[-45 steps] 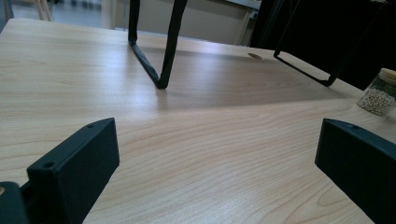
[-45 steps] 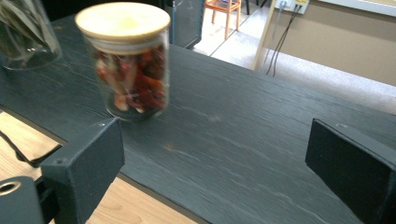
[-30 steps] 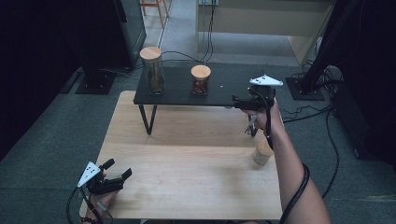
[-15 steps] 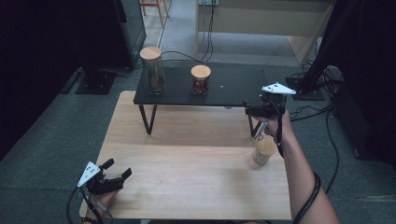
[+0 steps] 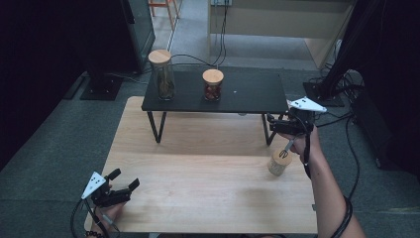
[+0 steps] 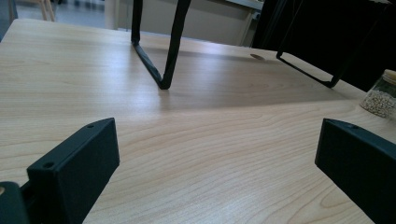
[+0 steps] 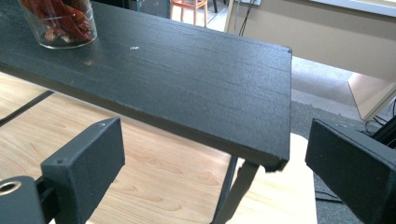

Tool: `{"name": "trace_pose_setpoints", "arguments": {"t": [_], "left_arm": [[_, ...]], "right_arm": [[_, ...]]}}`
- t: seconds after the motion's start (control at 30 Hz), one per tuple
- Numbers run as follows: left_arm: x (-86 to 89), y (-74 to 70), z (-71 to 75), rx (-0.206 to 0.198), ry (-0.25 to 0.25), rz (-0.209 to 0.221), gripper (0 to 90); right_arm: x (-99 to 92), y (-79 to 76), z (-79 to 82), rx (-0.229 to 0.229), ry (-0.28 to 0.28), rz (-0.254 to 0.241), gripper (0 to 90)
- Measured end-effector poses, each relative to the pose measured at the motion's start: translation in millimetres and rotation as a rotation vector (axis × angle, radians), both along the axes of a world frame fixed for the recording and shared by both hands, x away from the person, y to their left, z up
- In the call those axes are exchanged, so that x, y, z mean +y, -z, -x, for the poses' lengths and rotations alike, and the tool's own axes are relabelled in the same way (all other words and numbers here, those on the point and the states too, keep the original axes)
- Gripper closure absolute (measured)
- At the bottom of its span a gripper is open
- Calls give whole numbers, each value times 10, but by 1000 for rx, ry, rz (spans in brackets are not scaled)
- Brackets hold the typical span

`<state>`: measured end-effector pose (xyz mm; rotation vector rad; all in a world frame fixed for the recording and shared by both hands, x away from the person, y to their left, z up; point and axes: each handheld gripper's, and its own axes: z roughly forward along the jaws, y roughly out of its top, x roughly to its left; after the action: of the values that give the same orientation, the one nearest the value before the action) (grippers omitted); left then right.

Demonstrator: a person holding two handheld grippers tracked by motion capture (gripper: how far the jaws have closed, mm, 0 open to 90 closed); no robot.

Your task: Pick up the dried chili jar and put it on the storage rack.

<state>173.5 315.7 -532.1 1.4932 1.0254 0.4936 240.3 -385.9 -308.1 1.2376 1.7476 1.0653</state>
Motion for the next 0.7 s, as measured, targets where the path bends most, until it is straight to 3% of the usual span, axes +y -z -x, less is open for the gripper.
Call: {"name": "trace_pose_setpoints", "arguments": {"t": [0.13,0.7], "left_arm": [[11,16,5,-4,-4,13,0],[-13,25,55,-27,-37,-4,2]], "right_arm": [[-48,85,82,-8,3,-2,46],[-182,343,295,13,-7,-8,45]]}}
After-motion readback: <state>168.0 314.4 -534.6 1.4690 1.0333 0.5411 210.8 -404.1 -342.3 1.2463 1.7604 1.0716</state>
